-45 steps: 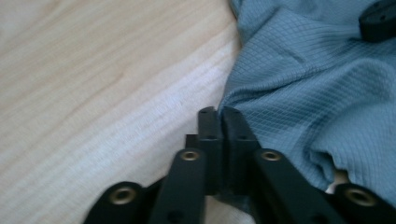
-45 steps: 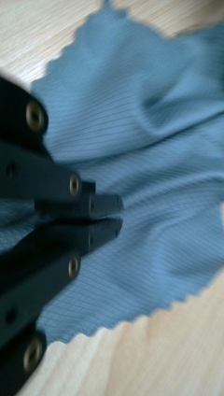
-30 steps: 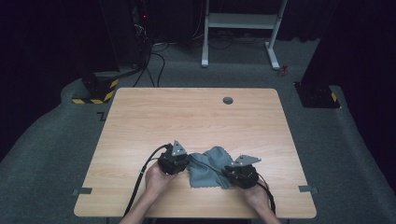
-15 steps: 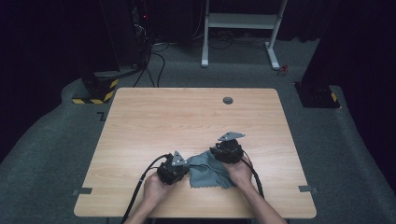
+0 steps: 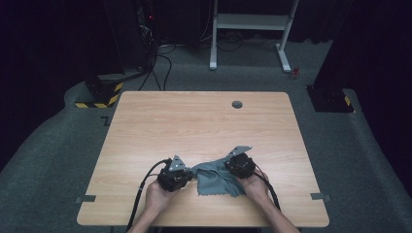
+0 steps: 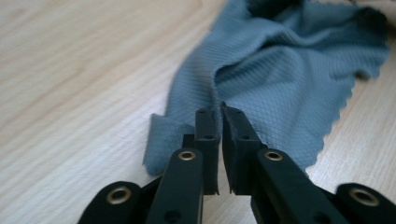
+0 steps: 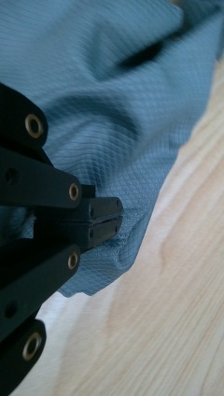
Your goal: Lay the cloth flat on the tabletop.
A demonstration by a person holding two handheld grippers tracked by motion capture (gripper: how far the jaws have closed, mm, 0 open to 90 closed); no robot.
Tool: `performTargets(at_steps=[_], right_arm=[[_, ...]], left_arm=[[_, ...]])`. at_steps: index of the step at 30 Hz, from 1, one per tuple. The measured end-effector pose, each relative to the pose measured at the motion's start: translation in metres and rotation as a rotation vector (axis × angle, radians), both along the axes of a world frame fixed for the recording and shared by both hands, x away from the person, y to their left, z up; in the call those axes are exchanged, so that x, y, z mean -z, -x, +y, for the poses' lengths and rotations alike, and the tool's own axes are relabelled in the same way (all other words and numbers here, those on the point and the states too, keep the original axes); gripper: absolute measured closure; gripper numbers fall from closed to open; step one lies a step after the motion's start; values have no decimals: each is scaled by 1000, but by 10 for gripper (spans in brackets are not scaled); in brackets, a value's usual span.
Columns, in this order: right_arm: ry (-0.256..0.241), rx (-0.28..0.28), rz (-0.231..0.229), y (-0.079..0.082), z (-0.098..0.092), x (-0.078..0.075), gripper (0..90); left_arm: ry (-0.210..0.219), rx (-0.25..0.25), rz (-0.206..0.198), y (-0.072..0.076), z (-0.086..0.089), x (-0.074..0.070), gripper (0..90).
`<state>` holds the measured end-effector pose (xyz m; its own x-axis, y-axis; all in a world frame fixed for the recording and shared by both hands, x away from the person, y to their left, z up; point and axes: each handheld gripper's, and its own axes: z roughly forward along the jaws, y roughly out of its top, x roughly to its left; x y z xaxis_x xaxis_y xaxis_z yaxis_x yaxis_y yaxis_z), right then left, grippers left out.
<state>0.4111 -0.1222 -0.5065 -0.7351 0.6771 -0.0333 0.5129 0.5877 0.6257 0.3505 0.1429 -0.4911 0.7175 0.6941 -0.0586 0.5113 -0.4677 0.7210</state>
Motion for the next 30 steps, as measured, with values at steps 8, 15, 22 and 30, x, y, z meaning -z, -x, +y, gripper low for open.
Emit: performTargets(at_steps=[8,15,22,30], right_arm=[[-66,54,-40,5,-15,-7,709],[-88,121,0,-17,-11,-9,693],[-35,100,54,-22,-4,-1,885],[-113,116,-101,-16,-15,-27,885]], left_arm=[[2,-149,36,-21,13,1,664],[-65,-161,96,-30,0,12,634],[-120,-109,105,-32,-7,13,857],[-96,-164,-104,-36,-5,-17,896]])
